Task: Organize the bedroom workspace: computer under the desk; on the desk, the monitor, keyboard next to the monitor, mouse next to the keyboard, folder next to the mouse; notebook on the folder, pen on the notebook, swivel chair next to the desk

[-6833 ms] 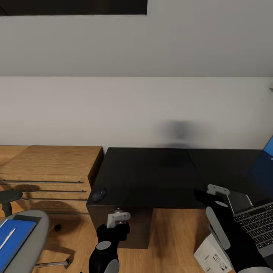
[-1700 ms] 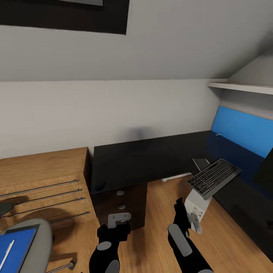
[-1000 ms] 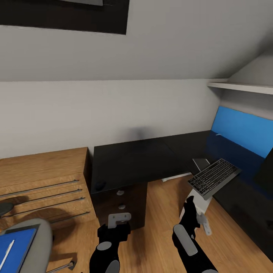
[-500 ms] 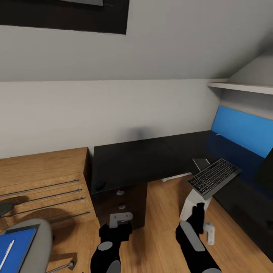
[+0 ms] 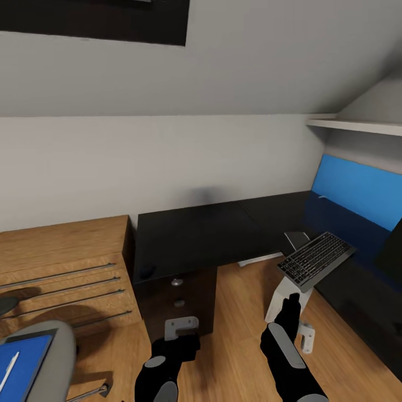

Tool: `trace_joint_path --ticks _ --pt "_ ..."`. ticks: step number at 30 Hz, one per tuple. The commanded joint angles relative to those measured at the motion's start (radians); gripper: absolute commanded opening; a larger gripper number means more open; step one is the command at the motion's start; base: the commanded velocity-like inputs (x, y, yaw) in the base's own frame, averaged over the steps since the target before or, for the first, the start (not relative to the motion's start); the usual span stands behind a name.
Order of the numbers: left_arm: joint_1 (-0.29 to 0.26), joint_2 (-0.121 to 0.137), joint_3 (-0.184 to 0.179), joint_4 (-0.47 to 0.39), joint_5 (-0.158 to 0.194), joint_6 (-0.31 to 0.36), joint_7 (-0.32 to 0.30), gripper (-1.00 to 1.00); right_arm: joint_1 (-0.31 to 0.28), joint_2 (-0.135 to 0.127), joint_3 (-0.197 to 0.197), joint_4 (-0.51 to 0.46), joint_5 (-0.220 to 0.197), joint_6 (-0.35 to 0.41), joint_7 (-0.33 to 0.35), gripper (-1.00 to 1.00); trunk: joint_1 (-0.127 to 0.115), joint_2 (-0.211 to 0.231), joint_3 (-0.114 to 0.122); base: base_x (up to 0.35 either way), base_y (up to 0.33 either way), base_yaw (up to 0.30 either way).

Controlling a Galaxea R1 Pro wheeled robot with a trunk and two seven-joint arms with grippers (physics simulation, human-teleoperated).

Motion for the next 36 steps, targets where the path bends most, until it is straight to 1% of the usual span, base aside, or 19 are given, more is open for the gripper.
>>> trace_joint_path --ticks 1,2,4,5,8,11,17,36 --pt "-0.001 0.000 -0.001 0.002 0.010 0.002 0.010 1.00 -0.001 0.001 -0.002 -0.002 0.003 0.001 0.012 1.00 0.004 -0.008 -0.004 0.000 0.000 0.000" --pt "-0.001 -0.002 -0.001 0.010 0.012 0.002 0.010 1.00 -0.001 0.001 -0.002 -0.001 0.002 0.003 0.046 1.00 0.008 -0.015 -0.007 0.000 0.000 0.000" --pt "-0.001 -0.003 -0.001 0.018 0.013 0.002 0.010 1.00 -0.001 0.002 -0.003 0.000 0.001 0.005 0.077 1.00 0.015 -0.029 -0.014 0.000 0.000 0.000" --pt "-0.001 -0.004 -0.001 0.024 0.013 0.003 0.010 1.00 -0.001 0.002 -0.003 0.000 0.001 0.006 0.102 1.00 0.019 -0.036 -0.017 0.000 0.000 0.000" --pt "-0.001 -0.005 -0.001 0.030 0.014 0.003 0.009 1.00 -0.001 0.002 -0.003 0.002 0.001 0.007 0.137 1.00 0.031 -0.057 -0.026 0.000 0.000 0.000" --pt "-0.001 -0.007 -0.002 0.032 0.014 0.004 0.009 1.00 -0.001 0.001 -0.003 0.002 0.003 0.007 0.153 1.00 0.042 -0.078 -0.036 0.000 0.000 0.000" --pt "-0.001 -0.012 -0.003 0.035 0.014 0.005 0.007 1.00 -0.001 -0.001 -0.002 0.002 0.008 0.007 0.163 1.00 0.065 -0.120 -0.054 0.000 0.000 0.000" --pt "-0.001 -0.013 -0.005 0.036 0.014 0.005 0.007 1.00 -0.001 -0.004 -0.001 0.001 0.009 0.007 0.164 1.00 0.138 -0.253 -0.114 0.000 0.000 0.000"
